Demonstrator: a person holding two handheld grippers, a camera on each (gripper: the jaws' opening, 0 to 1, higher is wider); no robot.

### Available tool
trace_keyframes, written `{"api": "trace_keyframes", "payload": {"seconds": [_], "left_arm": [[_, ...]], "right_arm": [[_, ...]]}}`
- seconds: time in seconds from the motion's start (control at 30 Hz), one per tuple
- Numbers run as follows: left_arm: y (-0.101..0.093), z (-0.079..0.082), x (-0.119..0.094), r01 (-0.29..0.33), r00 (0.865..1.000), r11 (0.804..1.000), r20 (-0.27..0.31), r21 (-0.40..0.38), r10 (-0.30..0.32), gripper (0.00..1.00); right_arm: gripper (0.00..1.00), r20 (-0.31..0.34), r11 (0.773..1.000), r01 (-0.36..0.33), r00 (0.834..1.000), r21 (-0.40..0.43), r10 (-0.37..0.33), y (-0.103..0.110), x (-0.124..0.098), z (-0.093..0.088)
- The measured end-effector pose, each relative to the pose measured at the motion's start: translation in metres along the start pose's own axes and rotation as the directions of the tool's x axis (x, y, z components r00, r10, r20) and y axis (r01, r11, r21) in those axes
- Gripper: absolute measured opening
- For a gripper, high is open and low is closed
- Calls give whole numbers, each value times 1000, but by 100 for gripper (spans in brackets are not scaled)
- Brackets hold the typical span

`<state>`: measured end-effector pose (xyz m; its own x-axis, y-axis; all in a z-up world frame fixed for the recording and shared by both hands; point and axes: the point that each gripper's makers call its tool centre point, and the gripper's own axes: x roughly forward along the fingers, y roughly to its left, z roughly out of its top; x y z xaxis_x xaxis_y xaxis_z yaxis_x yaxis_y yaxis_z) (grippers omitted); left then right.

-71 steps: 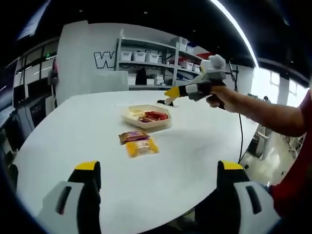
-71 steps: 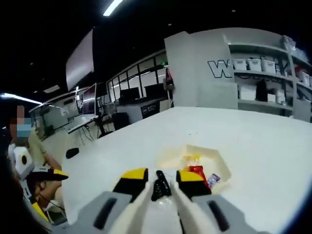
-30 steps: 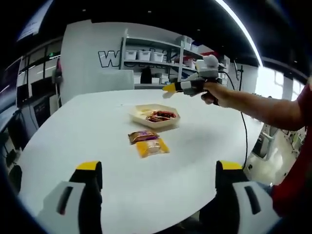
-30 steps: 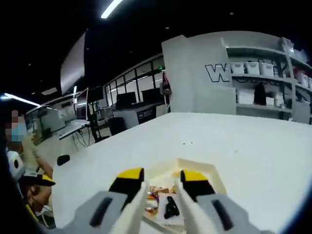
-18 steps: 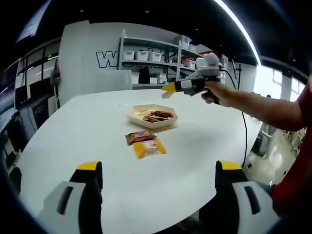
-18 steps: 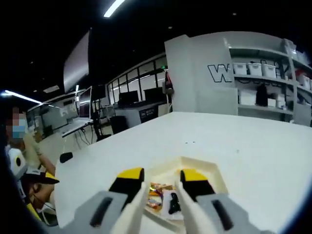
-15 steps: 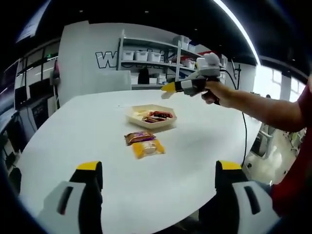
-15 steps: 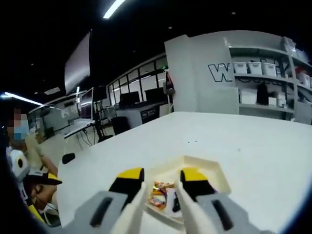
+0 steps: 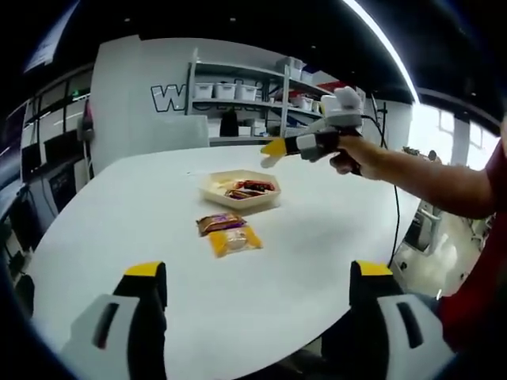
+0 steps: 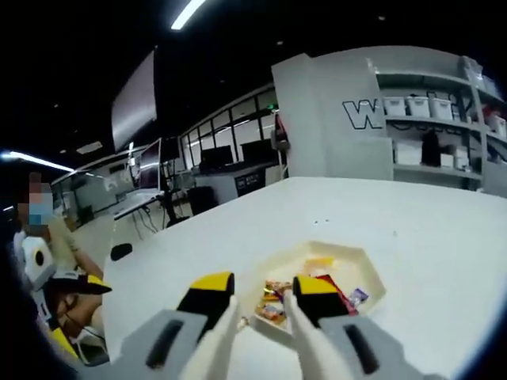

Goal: Place the target food into the container with the food tongs after gripping and lifting it, then release it inside without dropping or visibly crushing the food.

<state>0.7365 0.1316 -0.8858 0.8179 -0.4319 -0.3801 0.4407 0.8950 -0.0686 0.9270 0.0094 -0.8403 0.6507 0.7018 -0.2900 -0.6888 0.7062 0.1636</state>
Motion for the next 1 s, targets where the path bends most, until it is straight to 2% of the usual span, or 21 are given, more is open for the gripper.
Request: {"api": "trace_keyframes", "payload": {"seconds": [0.37, 0.73, 0.83, 1.0], "left_arm": [[-6, 0, 2, 11, 1000, 1000, 0, 5, -11, 93], [-8, -4, 3, 14, 1000, 1000, -8, 7, -14, 93], [-9, -4, 3, 18, 1000, 1000, -7, 7, -18, 93], [-8, -3, 2, 16, 1000, 1000, -6, 9, -15, 93]], "right_arm": [[24, -20, 1000, -15, 1000, 0, 15, 7, -8, -14], [24, -43, 998, -64, 997, -16, 63, 32, -10, -31], [24, -62, 994, -105, 993, -20, 104, 44, -9, -40], [24, -81, 990, -135, 988, -33, 132, 55, -7, -49]]}}
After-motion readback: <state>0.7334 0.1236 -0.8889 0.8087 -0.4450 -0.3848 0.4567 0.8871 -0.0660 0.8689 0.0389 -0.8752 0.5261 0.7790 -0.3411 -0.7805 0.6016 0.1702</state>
